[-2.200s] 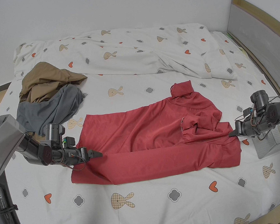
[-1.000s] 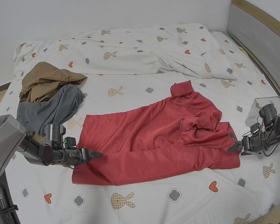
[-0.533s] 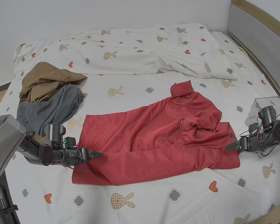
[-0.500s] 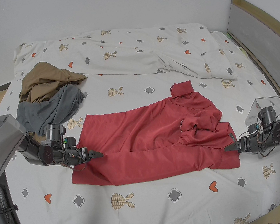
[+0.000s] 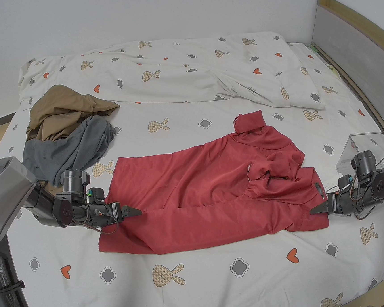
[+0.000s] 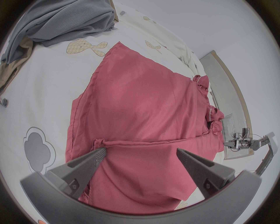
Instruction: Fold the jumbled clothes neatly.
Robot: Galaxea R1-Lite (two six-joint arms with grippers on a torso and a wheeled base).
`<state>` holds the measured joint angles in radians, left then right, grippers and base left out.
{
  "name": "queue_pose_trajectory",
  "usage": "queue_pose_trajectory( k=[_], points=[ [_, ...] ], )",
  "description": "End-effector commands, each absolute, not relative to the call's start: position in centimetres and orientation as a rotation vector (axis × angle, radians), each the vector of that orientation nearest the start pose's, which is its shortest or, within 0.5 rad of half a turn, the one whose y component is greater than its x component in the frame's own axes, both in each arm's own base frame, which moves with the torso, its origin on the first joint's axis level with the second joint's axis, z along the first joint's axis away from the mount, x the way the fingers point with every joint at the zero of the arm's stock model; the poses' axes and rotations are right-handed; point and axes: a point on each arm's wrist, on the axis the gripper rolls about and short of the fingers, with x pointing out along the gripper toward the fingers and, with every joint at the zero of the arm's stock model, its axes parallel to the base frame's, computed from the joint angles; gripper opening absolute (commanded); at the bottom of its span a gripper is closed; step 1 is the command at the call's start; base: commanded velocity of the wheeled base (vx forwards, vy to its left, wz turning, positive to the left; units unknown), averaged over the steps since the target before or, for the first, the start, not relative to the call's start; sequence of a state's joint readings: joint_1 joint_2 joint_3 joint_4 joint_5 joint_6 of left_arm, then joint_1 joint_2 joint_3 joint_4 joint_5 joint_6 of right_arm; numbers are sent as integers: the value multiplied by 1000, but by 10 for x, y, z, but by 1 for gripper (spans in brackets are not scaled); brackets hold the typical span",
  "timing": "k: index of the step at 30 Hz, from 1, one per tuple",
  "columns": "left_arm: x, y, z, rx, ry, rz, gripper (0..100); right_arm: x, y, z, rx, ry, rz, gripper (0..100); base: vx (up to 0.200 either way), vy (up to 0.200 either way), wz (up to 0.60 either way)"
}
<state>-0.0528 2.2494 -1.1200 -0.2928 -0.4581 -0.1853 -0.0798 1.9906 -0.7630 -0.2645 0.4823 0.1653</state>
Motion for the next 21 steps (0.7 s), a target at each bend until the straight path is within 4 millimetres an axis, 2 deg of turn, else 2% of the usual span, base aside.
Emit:
queue_pose_trajectory(
  k=[1,6,12,18,21],
  points=[
    [398,-31,34,-341,870,-404,100,308,-17,59,417,943,289,0,0,0,0],
    [397,-30,35,-343,867,-402,100,302,-24,55,427,959,260,0,0,0,0],
    [397,-29,38,-344,863,-401,100,307,-32,61,411,929,246,0,0,0,0],
    [399,-25,39,-348,856,-392,100,306,-26,70,365,978,257,0,0,0,0],
    [399,-25,40,-347,855,-390,100,309,-18,73,300,1016,190,0,0,0,0]
  ],
)
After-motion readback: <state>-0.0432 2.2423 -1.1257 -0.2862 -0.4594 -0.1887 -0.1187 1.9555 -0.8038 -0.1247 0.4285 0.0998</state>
